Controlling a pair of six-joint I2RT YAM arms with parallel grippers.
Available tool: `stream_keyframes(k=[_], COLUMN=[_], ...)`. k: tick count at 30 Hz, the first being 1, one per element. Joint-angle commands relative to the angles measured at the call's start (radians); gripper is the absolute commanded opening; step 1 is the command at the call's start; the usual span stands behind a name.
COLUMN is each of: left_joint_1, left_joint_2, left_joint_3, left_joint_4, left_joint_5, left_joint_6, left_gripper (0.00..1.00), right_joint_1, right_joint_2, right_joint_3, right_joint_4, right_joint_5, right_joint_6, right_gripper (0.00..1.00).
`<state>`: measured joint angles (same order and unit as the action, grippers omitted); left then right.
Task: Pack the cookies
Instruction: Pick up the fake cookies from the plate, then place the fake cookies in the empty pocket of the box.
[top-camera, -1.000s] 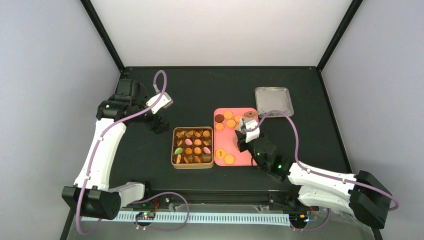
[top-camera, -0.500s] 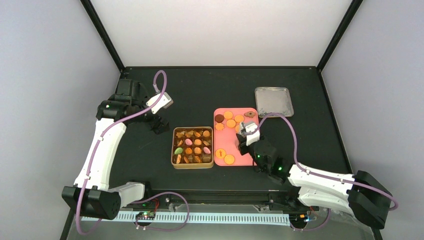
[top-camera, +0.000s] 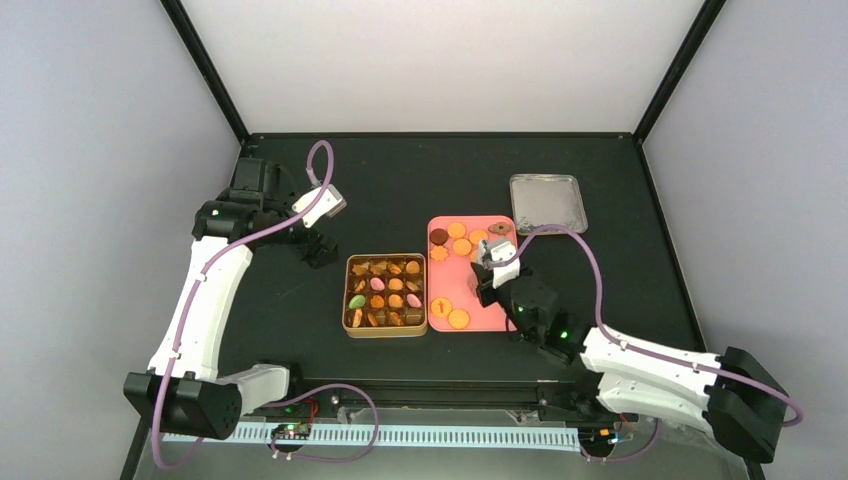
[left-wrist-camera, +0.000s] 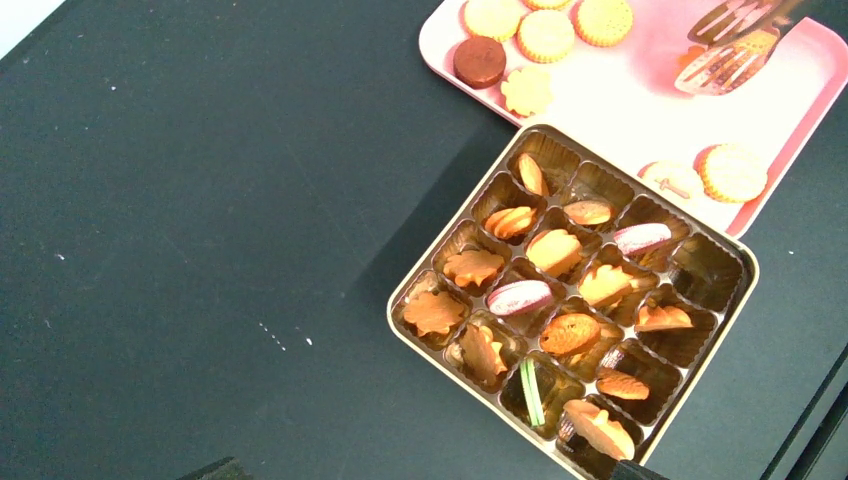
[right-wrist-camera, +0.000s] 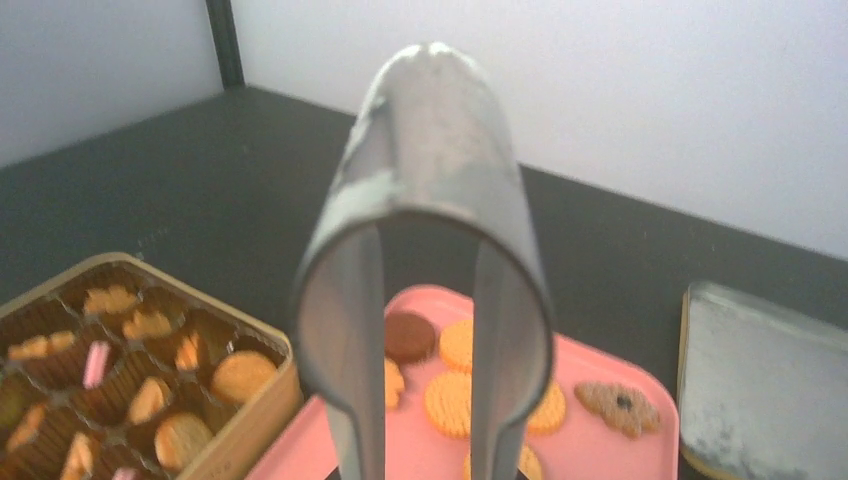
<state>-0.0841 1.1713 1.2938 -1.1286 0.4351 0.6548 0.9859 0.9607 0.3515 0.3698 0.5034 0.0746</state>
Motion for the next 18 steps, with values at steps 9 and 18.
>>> stream_keyframes(k=[9,18], left_joint_1=[0.028,0.037], left_joint_2=[-0.004,-0.004], left_joint_3=[0.029,0.031], left_joint_4=[-0.005,-0.007], left_joint_5=[-0.009,-0.002], left_joint_6=[0.008,0.009], left_gripper=[0.96,0.96], right_joint_1=[0.095,0.275], right_joint_2=[-0.063,0.128], right_joint_3=[0.197,0.311], right_joint_4=[-0.023,0.049], right_joint_5=[-0.122,-0.154], right_joint_6=[-0.034,-0.016], right_gripper=[0.14,0.16])
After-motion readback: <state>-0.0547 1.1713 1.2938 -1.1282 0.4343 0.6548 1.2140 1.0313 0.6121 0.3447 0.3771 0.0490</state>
